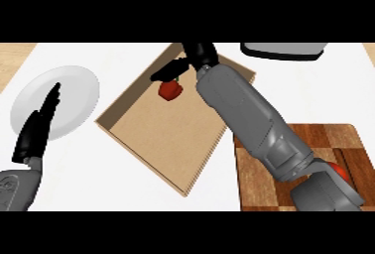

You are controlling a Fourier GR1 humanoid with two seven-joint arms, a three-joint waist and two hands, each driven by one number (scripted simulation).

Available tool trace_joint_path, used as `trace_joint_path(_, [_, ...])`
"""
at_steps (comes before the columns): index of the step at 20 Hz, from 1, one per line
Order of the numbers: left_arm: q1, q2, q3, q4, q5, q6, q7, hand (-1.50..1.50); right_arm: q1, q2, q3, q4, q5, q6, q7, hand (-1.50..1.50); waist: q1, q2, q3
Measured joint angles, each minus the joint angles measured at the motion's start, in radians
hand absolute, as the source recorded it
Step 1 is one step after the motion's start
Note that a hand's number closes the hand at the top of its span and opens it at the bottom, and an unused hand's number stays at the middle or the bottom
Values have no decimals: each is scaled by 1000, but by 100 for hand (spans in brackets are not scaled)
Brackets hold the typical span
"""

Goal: Pick the bell pepper from the cutting board and place it in the cardboard box

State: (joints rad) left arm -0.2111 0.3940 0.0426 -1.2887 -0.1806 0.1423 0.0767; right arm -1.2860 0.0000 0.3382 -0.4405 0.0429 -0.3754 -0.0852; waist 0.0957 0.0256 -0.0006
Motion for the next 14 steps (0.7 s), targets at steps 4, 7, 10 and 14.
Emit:
trace_joint_path(4, [25,5,15,-6,1,4,-3,0,-8,0,-82,11,-67,-17,-75,-150,-26,-7,0])
trace_joint_path(7, [51,3,27,-8,3,8,-16,0,-5,-38,-144,24,-111,44,-133,-150,-43,-10,0])
trace_joint_path(10, [62,1,38,-7,5,9,-20,0,13,-91,-188,36,-135,97,-176,-150,-58,-14,0])
trace_joint_path(14, [61,8,51,-8,7,1,-17,0,25,-186,-238,65,-155,170,-206,-150,-68,-16,1])
